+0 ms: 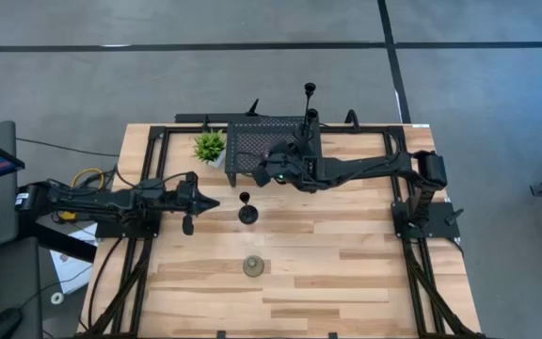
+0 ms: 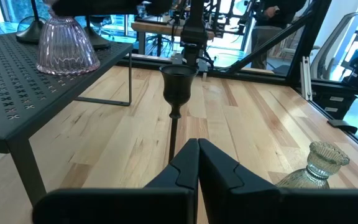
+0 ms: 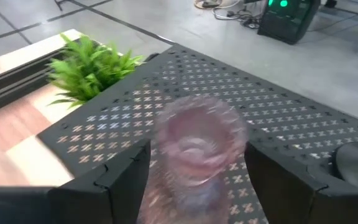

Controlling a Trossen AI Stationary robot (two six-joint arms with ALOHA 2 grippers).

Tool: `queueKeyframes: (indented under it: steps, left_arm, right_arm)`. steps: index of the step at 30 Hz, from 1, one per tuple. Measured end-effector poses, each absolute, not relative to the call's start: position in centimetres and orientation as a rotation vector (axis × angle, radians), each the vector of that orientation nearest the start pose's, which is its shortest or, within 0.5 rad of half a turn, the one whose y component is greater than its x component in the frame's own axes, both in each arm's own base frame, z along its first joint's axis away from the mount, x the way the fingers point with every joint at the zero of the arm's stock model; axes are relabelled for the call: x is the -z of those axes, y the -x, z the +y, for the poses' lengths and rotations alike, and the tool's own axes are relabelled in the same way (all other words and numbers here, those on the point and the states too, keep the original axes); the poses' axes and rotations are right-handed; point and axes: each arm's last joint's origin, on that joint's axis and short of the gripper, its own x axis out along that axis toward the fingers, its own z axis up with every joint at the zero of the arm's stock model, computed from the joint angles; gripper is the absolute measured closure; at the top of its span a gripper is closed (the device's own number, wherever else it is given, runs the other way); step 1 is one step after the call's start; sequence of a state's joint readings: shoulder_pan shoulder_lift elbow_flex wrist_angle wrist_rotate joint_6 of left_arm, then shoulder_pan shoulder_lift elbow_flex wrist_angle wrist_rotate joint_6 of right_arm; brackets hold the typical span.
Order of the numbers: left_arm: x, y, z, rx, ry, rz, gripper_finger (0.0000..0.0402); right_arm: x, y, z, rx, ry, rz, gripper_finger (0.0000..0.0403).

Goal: Pick & Place candle stick holders
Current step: Put the pink glass candle holder on the shelf

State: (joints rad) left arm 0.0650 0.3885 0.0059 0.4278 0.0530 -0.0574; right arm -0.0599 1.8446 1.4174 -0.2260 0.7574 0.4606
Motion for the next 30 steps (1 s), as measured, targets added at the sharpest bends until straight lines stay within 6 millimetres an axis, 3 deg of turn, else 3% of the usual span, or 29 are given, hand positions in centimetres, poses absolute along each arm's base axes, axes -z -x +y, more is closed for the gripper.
queueKeyframes:
  steps: [14,30]
  left_arm:
    - [-17.2,-12.2,0.6,-0.011,0.055,-0.045,0.0395]
    - [-17.2,-12.2,0.6,-0.011,0.055,-0.045,0.0395]
  right_arm:
    - [-25.7,-40.9,-2.5,0.86,-0.147,0.451,0.0152]
    - [-25.4,-40.5,-2.5,0.939,-0.068,0.488,0.0152]
